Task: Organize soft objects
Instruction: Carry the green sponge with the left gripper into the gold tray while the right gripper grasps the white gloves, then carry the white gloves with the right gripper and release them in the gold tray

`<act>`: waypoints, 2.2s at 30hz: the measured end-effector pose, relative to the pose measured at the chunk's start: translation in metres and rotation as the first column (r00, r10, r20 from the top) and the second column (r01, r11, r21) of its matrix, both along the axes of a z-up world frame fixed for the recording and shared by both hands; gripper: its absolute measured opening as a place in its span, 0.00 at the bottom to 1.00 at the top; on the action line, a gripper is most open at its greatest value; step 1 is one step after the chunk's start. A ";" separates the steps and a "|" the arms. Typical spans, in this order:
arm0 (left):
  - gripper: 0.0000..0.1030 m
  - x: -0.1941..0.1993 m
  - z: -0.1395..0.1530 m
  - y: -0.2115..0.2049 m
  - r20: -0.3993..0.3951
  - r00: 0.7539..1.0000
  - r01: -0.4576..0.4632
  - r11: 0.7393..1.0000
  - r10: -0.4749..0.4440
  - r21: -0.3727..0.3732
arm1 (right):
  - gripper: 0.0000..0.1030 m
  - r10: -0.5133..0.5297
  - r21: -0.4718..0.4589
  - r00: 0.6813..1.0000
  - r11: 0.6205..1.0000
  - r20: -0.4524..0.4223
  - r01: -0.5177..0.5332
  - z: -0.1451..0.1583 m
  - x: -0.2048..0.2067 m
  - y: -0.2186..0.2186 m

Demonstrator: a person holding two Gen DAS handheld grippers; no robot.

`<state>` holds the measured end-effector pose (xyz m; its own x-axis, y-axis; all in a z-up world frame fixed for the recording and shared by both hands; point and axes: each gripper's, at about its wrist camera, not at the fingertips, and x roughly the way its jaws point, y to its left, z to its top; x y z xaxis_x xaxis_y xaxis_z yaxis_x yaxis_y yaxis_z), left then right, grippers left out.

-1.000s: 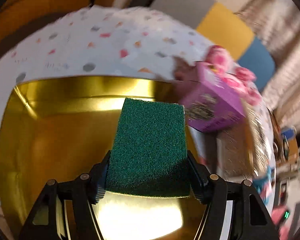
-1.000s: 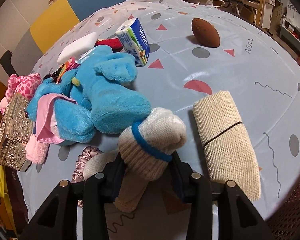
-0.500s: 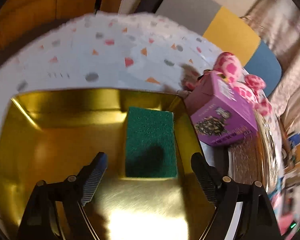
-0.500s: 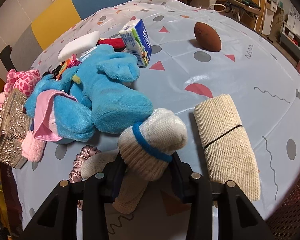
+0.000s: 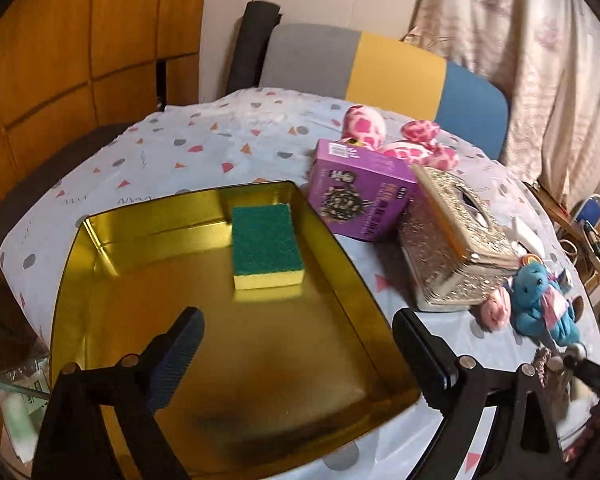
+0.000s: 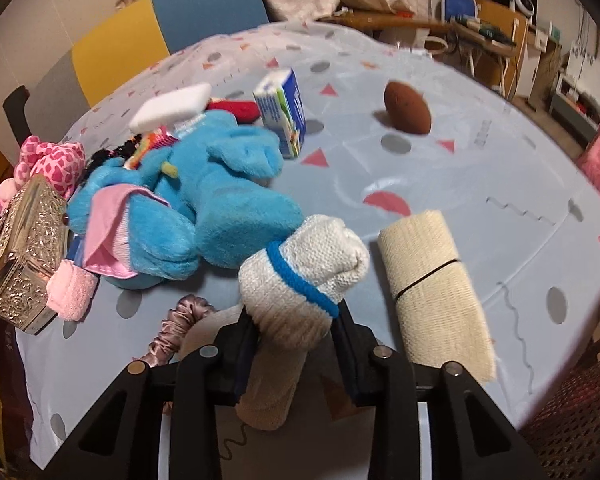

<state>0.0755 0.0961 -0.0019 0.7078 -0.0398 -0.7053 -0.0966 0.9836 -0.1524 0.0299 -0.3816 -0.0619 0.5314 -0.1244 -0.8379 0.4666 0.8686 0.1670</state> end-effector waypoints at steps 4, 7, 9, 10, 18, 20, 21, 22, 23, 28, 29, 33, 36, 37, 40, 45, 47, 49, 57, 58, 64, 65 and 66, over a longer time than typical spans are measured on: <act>0.95 -0.013 0.004 -0.006 0.023 1.000 0.006 1.000 -0.007 0.020 | 0.34 0.028 -0.069 0.999 0.997 0.044 -0.025 0.019 -0.006 0.012; 0.96 -0.018 0.005 -0.006 0.024 1.000 0.004 1.000 -0.004 0.020 | 0.34 0.058 -0.102 0.995 0.994 0.080 -0.050 0.035 -0.010 0.021; 0.96 -0.019 0.005 -0.006 0.020 1.000 -0.002 1.000 0.002 0.022 | 0.34 0.094 -0.119 0.990 0.990 0.108 -0.081 0.047 -0.012 0.031; 0.96 -0.020 0.004 -0.005 0.019 1.000 -0.004 1.000 0.004 0.020 | 0.34 0.112 -0.126 0.986 0.987 0.121 -0.097 0.052 -0.012 0.035; 0.96 -0.027 0.002 0.000 0.013 1.000 -0.017 1.000 0.016 0.013 | 0.34 0.326 -0.169 0.921 0.941 0.213 -0.293 0.091 -0.017 0.091; 0.96 -0.029 0.001 0.003 0.015 1.000 -0.022 1.000 0.022 0.007 | 0.34 0.425 -0.165 0.878 0.903 0.222 -0.396 0.098 -0.013 0.114; 0.96 -0.029 0.001 0.004 0.016 1.000 -0.025 1.000 0.025 0.004 | 0.34 0.470 -0.167 0.855 0.882 0.221 -0.441 0.100 -0.011 0.127; 0.96 -0.030 0.001 0.006 0.015 0.999 -0.029 1.000 0.029 0.001 | 0.34 0.506 -0.167 0.834 0.862 0.219 -0.479 0.101 -0.010 0.139; 0.96 -0.031 0.001 0.009 0.016 0.999 -0.037 0.999 0.037 -0.003 | 0.34 0.545 -0.164 0.810 0.838 0.217 -0.520 0.102 -0.007 0.152; 0.96 -0.038 0.004 0.031 0.028 0.996 -0.088 0.996 0.089 -0.022 | 0.34 0.736 -0.136 0.650 0.676 0.189 -0.725 0.102 0.011 0.235; 0.96 -0.040 0.004 0.037 0.032 0.994 -0.100 0.995 0.101 -0.025 | 0.34 0.764 -0.135 0.619 0.643 0.183 -0.754 0.101 0.013 0.251; 0.96 -0.048 0.007 0.058 0.040 0.987 -0.151 0.988 0.153 -0.031 | 0.34 0.854 -0.120 0.500 0.517 0.145 -0.848 0.095 0.030 0.317; 0.96 -0.051 0.006 0.075 0.035 0.982 -0.185 0.982 0.187 -0.046 | 0.35 0.893 -0.093 0.437 0.447 0.106 -0.890 0.086 0.046 0.355; 0.96 -0.052 0.005 0.080 0.033 0.980 -0.196 0.979 0.198 -0.050 | 0.35 0.906 -0.078 0.414 0.421 0.090 -0.904 0.082 0.050 0.366; 0.96 -0.054 0.003 0.089 0.026 0.975 -0.219 0.974 0.220 -0.057 | 0.37 0.931 -0.067 0.363 0.364 0.029 -0.929 0.065 0.065 0.398; 0.96 -0.053 -0.004 0.097 0.009 0.972 -0.233 0.970 0.234 -0.070 | 0.46 0.927 -0.109 0.373 0.367 -0.044 -0.924 0.038 0.084 0.423; 0.96 -0.054 -0.005 0.096 0.007 0.973 -0.230 0.971 0.231 -0.070 | 0.56 0.920 -0.108 0.391 0.386 -0.024 -0.916 0.038 0.089 0.423; 0.96 -0.054 -0.006 0.095 0.005 0.974 -0.224 0.972 0.225 -0.069 | 0.70 0.915 -0.097 0.403 0.402 0.011 -0.910 0.044 0.087 0.419; 0.96 -0.052 -0.001 0.075 0.024 0.986 -0.165 0.985 0.166 -0.045 | 0.70 0.841 -0.078 0.527 0.538 0.125 -0.840 0.072 0.057 0.353; 0.96 -0.052 0.000 0.071 0.027 0.988 -0.152 0.987 0.153 -0.045 | 0.70 0.830 -0.087 0.543 0.554 0.127 -0.828 0.075 0.050 0.341; 0.96 -0.049 0.007 0.035 0.039 0.998 -0.041 0.999 0.041 -0.019 | 0.70 0.751 -0.118 0.651 0.660 0.112 -0.742 0.073 0.026 0.278; 0.96 -0.048 0.009 0.027 0.039 0.999 -0.016 1.000 0.017 -0.016 | 0.70 0.735 -0.116 0.669 0.678 0.109 -0.726 0.072 0.023 0.267; 0.96 -0.048 0.010 0.021 0.041 0.999 -0.001 1.000 0.002 -0.014 | 0.70 0.718 -0.116 0.688 0.696 0.106 -0.708 0.071 0.020 0.256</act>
<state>0.0277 0.1171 0.0082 0.7359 -0.0480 -0.6754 -0.0915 0.9813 -0.1695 0.0501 -0.1260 0.0092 0.5856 0.2907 -0.7567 -0.3202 0.9405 0.1135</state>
